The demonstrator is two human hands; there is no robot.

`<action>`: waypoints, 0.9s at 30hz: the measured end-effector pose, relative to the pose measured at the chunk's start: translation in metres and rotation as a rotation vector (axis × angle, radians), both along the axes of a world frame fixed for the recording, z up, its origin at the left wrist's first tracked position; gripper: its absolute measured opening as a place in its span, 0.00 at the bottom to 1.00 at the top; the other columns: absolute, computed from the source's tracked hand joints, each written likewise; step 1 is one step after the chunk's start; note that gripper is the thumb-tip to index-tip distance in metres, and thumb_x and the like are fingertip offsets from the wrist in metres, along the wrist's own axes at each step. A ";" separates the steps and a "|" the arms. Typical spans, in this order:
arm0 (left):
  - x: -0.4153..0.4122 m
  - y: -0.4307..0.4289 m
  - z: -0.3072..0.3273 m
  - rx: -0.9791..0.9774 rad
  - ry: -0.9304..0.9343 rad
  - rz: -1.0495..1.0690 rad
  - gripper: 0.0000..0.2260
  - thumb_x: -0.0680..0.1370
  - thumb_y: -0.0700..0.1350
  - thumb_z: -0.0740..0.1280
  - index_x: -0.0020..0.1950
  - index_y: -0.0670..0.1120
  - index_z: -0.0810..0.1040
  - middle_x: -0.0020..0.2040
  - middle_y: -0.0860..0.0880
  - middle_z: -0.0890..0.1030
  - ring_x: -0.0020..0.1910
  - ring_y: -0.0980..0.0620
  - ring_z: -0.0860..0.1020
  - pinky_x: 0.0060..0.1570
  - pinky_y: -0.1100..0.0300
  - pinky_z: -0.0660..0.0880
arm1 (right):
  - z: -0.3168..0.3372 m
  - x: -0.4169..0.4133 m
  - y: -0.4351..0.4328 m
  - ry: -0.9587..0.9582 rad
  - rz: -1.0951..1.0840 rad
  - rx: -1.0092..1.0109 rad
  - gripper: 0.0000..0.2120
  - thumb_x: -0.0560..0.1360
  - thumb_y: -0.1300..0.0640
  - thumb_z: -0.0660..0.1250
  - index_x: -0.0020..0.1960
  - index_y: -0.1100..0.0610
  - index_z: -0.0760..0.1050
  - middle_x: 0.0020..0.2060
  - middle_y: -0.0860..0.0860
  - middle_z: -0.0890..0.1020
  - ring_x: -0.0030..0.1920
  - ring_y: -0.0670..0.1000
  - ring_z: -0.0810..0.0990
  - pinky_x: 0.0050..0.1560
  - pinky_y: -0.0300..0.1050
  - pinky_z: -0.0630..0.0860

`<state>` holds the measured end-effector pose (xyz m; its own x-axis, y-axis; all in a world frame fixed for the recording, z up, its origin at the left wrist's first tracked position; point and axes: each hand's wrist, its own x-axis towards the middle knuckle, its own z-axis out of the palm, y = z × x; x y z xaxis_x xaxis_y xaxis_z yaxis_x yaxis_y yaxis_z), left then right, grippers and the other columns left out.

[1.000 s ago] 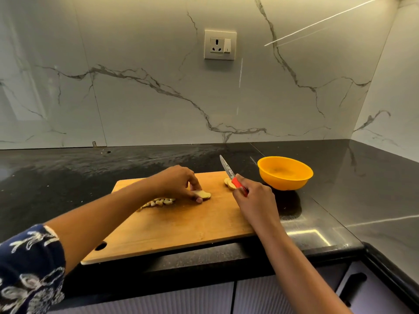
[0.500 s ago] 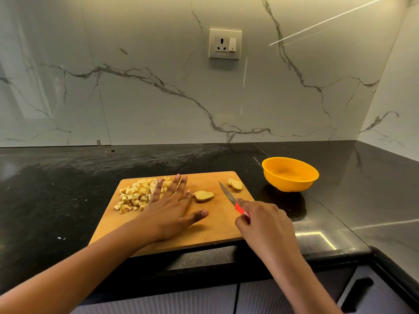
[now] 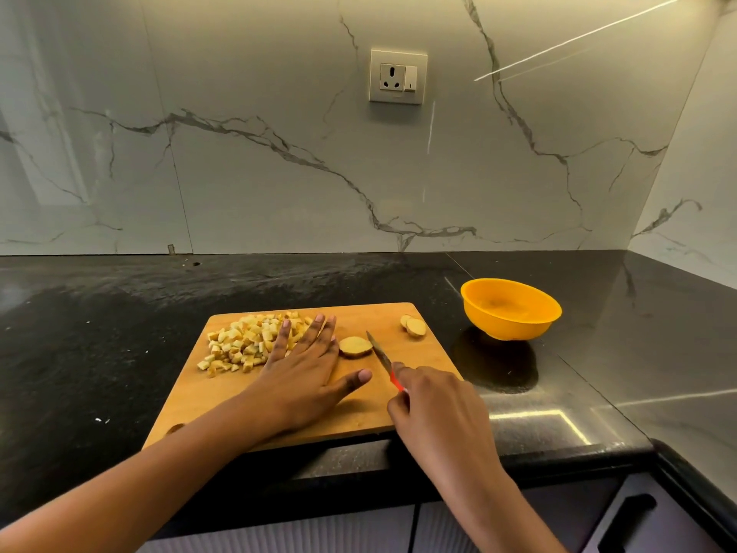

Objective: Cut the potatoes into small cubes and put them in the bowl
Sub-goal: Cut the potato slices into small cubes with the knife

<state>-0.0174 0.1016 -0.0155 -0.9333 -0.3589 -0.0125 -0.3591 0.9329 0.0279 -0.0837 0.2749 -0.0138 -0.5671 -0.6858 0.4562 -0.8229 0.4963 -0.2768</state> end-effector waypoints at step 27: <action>0.006 -0.077 0.019 -0.012 -0.026 -0.645 0.28 0.77 0.68 0.41 0.75 0.59 0.51 0.75 0.61 0.54 0.73 0.68 0.47 0.71 0.68 0.38 | -0.002 -0.003 0.005 -0.044 0.050 -0.046 0.22 0.80 0.50 0.56 0.73 0.45 0.62 0.47 0.42 0.77 0.44 0.45 0.76 0.44 0.39 0.75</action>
